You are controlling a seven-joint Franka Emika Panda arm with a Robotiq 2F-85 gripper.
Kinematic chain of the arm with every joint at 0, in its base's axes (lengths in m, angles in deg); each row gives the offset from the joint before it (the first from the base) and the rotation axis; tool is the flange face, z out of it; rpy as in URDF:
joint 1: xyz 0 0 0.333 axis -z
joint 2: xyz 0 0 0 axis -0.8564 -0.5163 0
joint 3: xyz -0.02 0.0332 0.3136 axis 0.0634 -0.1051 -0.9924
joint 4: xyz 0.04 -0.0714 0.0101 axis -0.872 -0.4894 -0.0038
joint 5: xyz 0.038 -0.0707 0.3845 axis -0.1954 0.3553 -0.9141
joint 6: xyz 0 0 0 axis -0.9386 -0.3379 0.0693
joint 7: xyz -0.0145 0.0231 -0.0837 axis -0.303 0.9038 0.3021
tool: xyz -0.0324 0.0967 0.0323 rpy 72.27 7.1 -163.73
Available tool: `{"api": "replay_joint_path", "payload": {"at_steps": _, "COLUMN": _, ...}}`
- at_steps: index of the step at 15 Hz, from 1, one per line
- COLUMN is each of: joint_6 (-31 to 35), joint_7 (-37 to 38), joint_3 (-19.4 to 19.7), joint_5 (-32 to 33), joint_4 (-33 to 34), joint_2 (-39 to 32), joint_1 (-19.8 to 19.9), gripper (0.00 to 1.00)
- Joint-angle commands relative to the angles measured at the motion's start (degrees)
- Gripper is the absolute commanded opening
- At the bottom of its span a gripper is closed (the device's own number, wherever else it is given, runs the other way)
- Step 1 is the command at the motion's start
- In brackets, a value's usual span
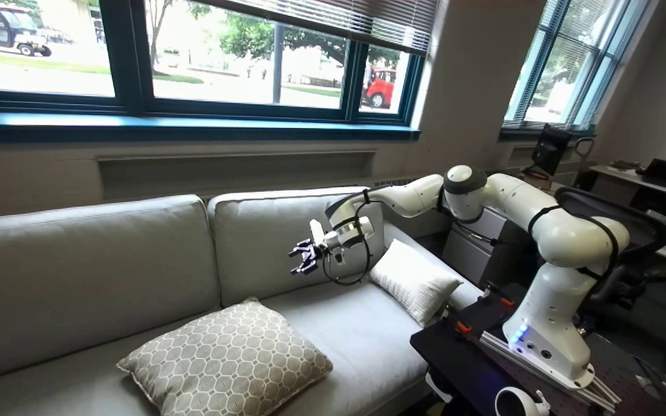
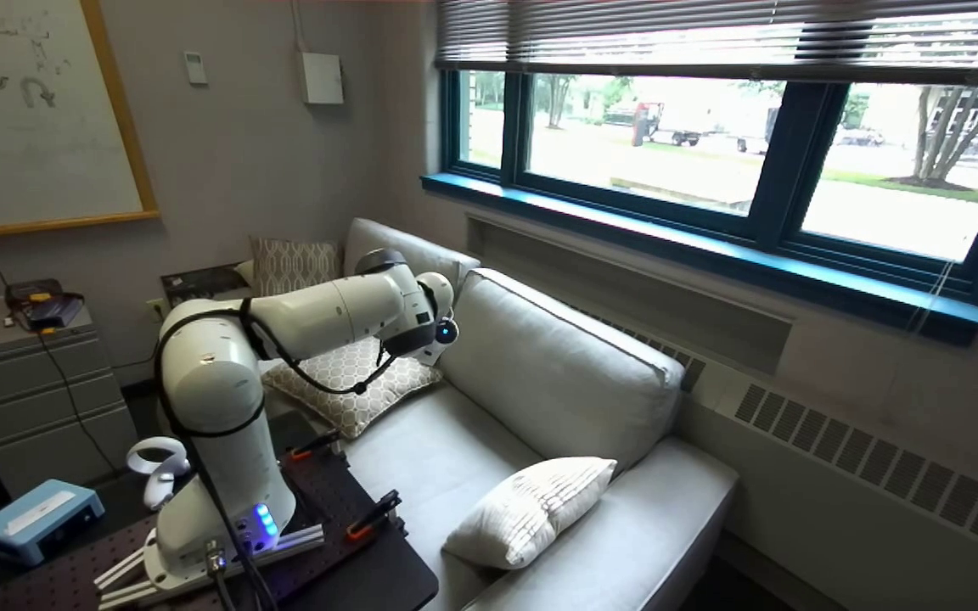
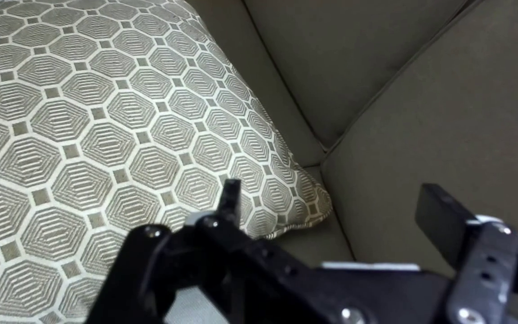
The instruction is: Place the small pillow against the right armrest, move the pillow in the middle of the couch to the right side of the couch
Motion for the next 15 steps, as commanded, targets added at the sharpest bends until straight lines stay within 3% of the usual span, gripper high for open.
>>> {"api": "replay_joint_path", "payload": {"at_steps": 1, "joint_6": -7.7, "joint_7": -4.2, "joint_3": -2.1, "joint_5": -5.1, "joint_4": 2.0, "joint_2": -0.4, "joint_1": 2.3, "gripper": 1.0}}
{"api": "replay_joint_path", "payload": {"at_steps": 3, "joint_6": -16.0, "joint_7": -5.0, "joint_3": -1.1, "joint_5": -7.4, "joint_4": 4.4, "joint_2": -1.8, "joint_1": 2.3, "gripper": 1.0}}
{"api": "replay_joint_path", "payload": {"at_steps": 6, "joint_6": -29.1, "joint_7": -5.1, "joint_3": 4.9, "joint_5": -18.8, "joint_4": 7.8, "joint_2": -1.0, "joint_1": 0.6, "gripper": 1.0}}
{"api": "replay_joint_path", "payload": {"at_steps": 9, "joint_6": -37.0, "joint_7": -4.4, "joint_3": 11.6, "joint_5": -33.3, "joint_4": 9.8, "joint_2": -0.4, "joint_1": -1.7, "gripper": 1.0}}
{"api": "replay_joint_path", "payload": {"at_steps": 11, "joint_6": -34.4, "joint_7": -4.8, "joint_3": 14.0, "joint_5": -42.7, "joint_4": 11.2, "joint_2": -0.2, "joint_1": -3.7, "gripper": 1.0}}
{"api": "replay_joint_path", "payload": {"at_steps": 15, "joint_6": -22.9, "joint_7": -16.1, "joint_3": 19.4, "joint_5": -59.1, "joint_4": 17.8, "joint_2": 0.2, "joint_1": -12.8, "gripper": 1.0}}
